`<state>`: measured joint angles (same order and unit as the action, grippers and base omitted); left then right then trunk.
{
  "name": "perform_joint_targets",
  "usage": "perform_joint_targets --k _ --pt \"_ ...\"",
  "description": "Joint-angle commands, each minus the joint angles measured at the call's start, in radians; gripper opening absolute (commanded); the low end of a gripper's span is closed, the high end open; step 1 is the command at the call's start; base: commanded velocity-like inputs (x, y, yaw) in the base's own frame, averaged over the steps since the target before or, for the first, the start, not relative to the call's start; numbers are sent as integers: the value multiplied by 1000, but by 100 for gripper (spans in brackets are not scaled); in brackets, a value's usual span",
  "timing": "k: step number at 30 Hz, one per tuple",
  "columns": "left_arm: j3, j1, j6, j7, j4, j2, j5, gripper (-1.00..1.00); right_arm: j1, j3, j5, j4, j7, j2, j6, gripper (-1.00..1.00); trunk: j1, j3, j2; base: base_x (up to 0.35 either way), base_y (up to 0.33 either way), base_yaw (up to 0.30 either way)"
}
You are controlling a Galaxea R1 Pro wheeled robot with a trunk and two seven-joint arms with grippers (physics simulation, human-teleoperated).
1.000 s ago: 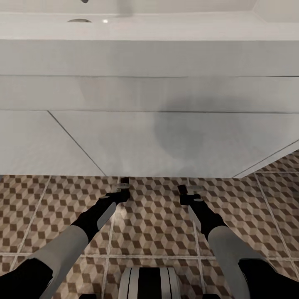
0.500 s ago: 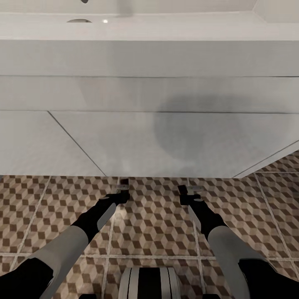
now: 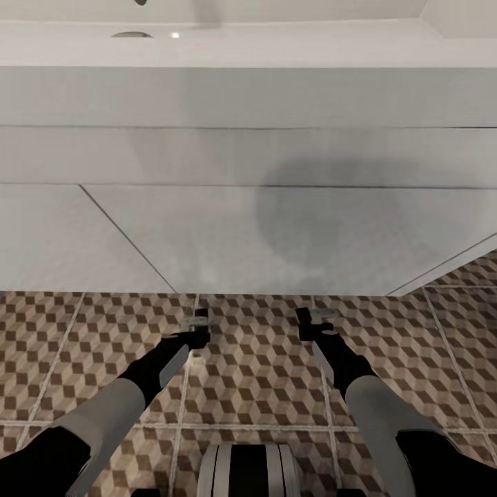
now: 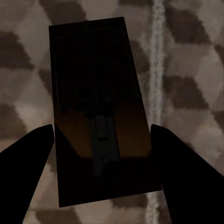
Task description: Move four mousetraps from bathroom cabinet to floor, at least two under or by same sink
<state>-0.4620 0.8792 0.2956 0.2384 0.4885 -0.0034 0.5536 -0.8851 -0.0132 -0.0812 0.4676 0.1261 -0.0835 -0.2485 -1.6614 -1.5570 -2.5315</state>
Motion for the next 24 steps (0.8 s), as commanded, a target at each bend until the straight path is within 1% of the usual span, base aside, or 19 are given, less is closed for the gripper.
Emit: perform_joint_targets --k 1,5,8,10,15,20,24 --pt "-8 1 2 10 -12 0 9 -100 0 -1 -7 3 2 -1 -7 -100 0 -1 0 0 0 0" --pt "-8 -2 0 6 -56 -2 8 -100 0 -1 -9 9 4 -1 -6 -100 0 -1 0 0 0 0" --pt "-9 -3 -22 2 -84 -4 7 -100 0 -1 -9 13 18 -3 -6 -100 0 -1 0 0 0 0" --pt "-9 -3 -41 1 -92 -5 7 -100 0 -2 -8 16 31 -3 -6 -100 0 -1 0 0 0 0" --pt "-9 -3 -60 -2 -99 -6 8 -100 0 -2 -9 18 53 -4 0 -100 0 -1 0 0 0 0" --pt "-9 -3 -69 -6 -112 -9 8 -100 0 -2 -10 19 58 -4 2 -100 0 -1 0 0 0 0" --pt "-10 -3 -77 -29 -140 -19 7 -100 0 -2 -12 16 59 -5 2 -100 0 -1 0 0 0 0"
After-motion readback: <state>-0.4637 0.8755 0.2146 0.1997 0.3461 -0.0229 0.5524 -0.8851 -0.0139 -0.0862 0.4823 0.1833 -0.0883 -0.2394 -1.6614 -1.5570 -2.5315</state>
